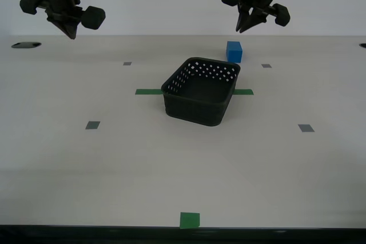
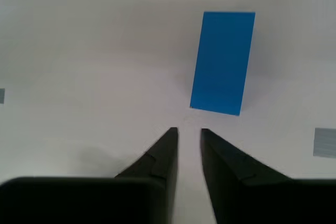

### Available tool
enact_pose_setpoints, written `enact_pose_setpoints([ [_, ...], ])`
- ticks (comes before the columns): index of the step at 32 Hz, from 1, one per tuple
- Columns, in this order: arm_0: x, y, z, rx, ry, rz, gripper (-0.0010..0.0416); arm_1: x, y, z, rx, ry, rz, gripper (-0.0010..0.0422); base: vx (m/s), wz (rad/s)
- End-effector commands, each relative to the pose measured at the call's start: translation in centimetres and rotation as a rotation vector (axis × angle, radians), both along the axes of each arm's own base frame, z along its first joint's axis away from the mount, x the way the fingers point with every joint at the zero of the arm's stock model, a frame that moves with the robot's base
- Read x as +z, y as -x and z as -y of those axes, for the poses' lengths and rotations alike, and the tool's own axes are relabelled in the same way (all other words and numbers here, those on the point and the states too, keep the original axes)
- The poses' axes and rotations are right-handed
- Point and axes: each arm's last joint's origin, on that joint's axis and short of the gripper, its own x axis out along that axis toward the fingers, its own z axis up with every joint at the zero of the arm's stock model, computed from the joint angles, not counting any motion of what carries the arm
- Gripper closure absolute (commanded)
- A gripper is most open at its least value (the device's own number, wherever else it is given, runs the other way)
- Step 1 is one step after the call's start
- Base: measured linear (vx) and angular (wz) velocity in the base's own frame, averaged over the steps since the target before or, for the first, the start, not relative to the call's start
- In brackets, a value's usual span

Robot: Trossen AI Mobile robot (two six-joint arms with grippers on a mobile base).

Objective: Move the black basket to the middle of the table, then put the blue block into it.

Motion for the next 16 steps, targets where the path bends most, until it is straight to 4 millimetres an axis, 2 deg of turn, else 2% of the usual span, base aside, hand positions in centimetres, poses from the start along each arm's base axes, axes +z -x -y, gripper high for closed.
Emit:
enact_pose_setpoints([
  [1, -0.1, -0.3, -0.1, -0.048, -0.027, 0.003, 0.0244, -0.1, 0.1, 0.1, -0.015, 0.037, -0.007, 0.0412, 0.000, 0.000],
  [2, 0.2, -0.7, -0.2, -0.054, -0.043, 0.046, 0.0175, -0.3, 0.2, 0.1, -0.013, 0.038, -0.012, 0.0412, 0.000, 0.000],
  [4, 0.4, -1.0, -0.3, -0.055, -0.053, 0.087, 0.0081, -0.4, 0.2, 0.1, -0.013, 0.038, -0.016, 0.0412, 0.000, 0.000],
  [5, 0.4, -1.1, -0.2, -0.061, -0.047, 0.100, 0.0048, -0.4, 0.2, 0.1, -0.013, 0.038, -0.015, 0.0412, 0.000, 0.000],
  [7, 0.5, -1.2, -0.1, -0.098, 0.006, 0.126, 0.0020, -0.4, 0.2, 0.2, -0.013, 0.055, -0.015, 0.0412, 0.000, 0.000],
  [12, 0.8, -1.7, 0.0, -0.120, 0.012, 0.189, 0.0052, -0.4, 0.2, 0.3, -0.012, 0.121, -0.012, 0.0412, 0.000, 0.000],
  [13, 0.9, -1.8, 0.0, -0.122, 0.007, 0.202, 0.0070, -0.4, 0.2, 0.4, -0.008, 0.124, -0.012, 0.0412, 0.000, 0.000],
  [16, -0.1, -2.2, -0.1, -0.127, -0.002, 0.200, 0.0088, -0.3, 0.2, 0.4, -0.006, 0.124, -0.011, 0.0412, 0.000, 0.000],
])
